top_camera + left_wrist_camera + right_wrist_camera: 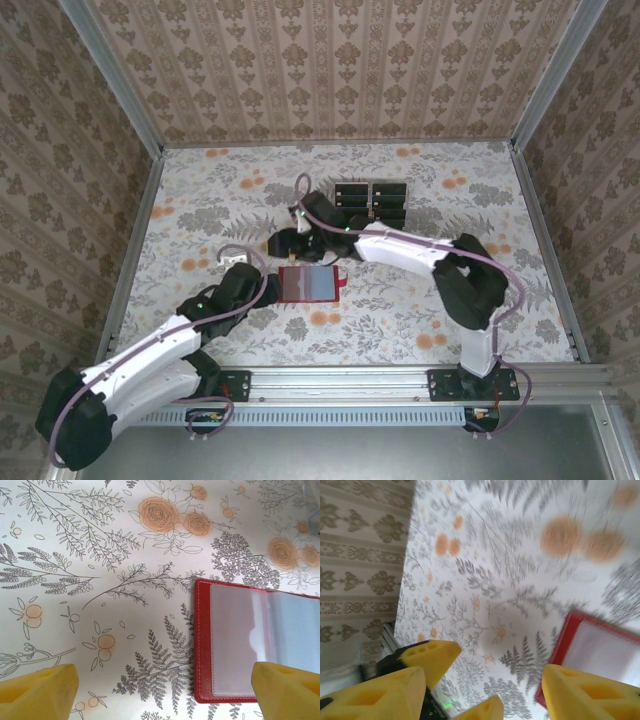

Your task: Put the credit cards into the card holder

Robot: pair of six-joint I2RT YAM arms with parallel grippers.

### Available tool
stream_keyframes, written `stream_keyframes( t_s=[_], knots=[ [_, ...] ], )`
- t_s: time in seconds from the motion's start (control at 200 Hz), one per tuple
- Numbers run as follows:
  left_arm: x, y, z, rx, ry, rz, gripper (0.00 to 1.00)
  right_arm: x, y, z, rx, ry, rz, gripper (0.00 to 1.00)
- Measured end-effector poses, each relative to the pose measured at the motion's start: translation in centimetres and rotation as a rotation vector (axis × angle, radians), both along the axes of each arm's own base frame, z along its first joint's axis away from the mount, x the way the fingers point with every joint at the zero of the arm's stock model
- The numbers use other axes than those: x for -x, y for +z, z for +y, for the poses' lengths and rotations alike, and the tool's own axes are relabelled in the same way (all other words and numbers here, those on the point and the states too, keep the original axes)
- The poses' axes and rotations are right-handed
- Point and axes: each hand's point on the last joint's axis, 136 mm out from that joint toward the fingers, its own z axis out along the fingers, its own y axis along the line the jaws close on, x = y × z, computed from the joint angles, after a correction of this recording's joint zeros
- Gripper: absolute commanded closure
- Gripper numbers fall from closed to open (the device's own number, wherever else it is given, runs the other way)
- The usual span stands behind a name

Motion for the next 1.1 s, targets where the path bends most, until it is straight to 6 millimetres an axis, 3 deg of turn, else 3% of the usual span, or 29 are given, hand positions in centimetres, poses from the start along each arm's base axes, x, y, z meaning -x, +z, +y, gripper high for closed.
stream_keyframes(
  t_s=[0.125,0.235,0.395,0.525,0.655,0.82,1.1],
  knots=[
    [-1.1,0.1,-0.7,-0.025,-0.005,0.033,0.04,-3.3,5.1,-4.0,0.098,0.008,-0.204,0.34],
    [-2.6,0.9,-1.8,-0.038,-0.018,0.045,0.02,-6.0,5.8,-8.0,0.294,0.012,-0.356,0.34],
    [-4.2,1.8,-2.4,-0.027,-0.015,0.04,0.0,-7.4,1.8,-12.4,0.624,0.123,-0.418,0.42],
    [-4.8,2.1,-1.6,-0.016,0.008,0.042,0.0,-8.2,-2.5,-14.4,0.846,0.252,-0.438,0.46],
    [-5.1,2.1,-1.1,-0.013,0.024,0.044,0.0,-8.8,-5.5,-15.9,0.967,0.349,-0.438,0.52],
    [-5.1,2.0,-1.2,-0.005,0.018,0.05,0.0,-9.6,-7.5,-17.2,1.031,0.408,-0.419,0.55],
    [-5.3,2.0,-0.9,0.004,0.029,0.054,0.0,-10.7,-8.9,-17.9,1.079,0.439,-0.412,0.56]
  ],
)
